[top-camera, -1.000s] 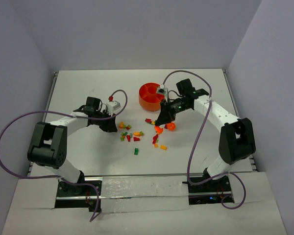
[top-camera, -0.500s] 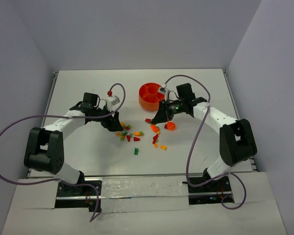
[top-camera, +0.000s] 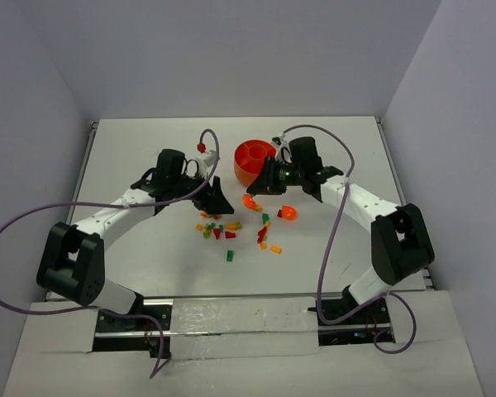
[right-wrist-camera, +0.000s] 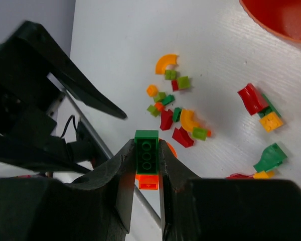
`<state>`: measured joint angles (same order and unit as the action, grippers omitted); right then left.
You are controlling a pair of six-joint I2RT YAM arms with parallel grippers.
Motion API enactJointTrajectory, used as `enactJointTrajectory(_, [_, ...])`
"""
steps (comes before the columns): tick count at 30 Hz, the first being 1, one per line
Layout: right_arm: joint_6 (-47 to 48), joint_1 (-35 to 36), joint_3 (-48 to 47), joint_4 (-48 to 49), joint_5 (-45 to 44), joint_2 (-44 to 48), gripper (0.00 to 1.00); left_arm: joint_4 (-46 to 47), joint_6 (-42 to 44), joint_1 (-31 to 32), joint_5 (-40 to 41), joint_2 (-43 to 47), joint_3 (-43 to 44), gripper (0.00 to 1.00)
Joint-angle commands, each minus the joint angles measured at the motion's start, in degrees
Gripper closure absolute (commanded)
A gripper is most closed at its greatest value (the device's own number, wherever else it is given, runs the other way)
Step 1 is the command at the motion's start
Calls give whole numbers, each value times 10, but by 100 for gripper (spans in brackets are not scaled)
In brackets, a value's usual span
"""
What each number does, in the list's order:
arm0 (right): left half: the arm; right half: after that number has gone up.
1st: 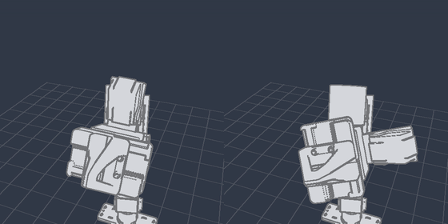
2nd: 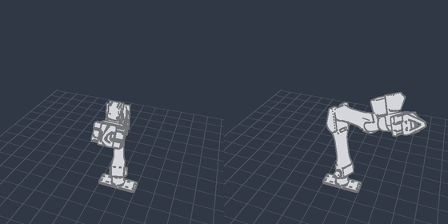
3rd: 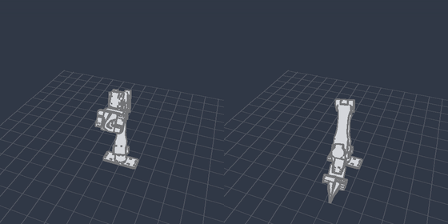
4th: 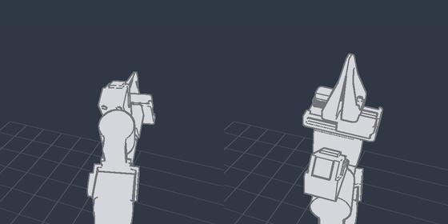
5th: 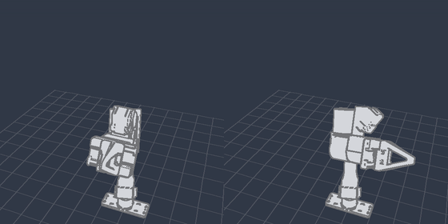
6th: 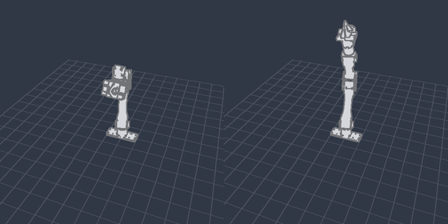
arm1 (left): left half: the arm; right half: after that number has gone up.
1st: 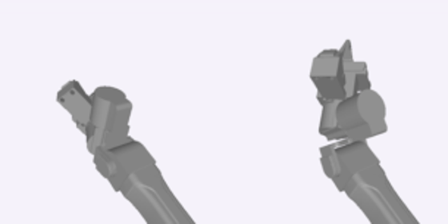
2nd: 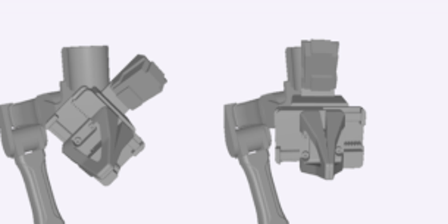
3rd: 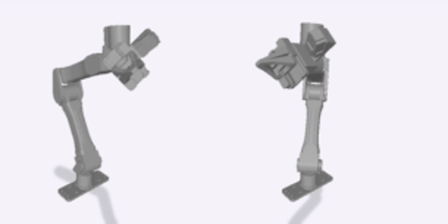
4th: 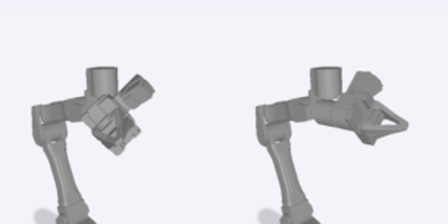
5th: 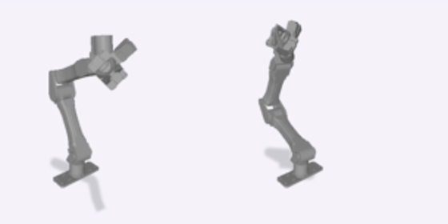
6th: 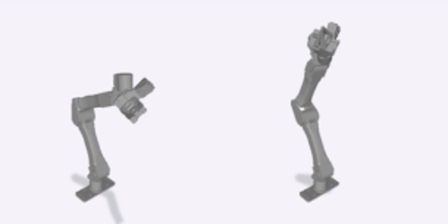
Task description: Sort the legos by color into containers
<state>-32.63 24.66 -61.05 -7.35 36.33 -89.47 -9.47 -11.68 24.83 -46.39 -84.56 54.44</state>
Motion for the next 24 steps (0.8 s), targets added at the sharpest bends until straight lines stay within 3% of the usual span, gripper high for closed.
enactJointTrajectory(1, [-16,27,-45,-38,-104,17,100,40,-87,15,4,-25,41,23])
enactJointTrajectory(12, [-12,43,-46,-28,-91,21,100,120,-179,16,-25,-50,42,38])
enactJointTrajectory(24, [-15,57,-57,-29,-82,22,100,130,-214,16,-26,-94,58,55])
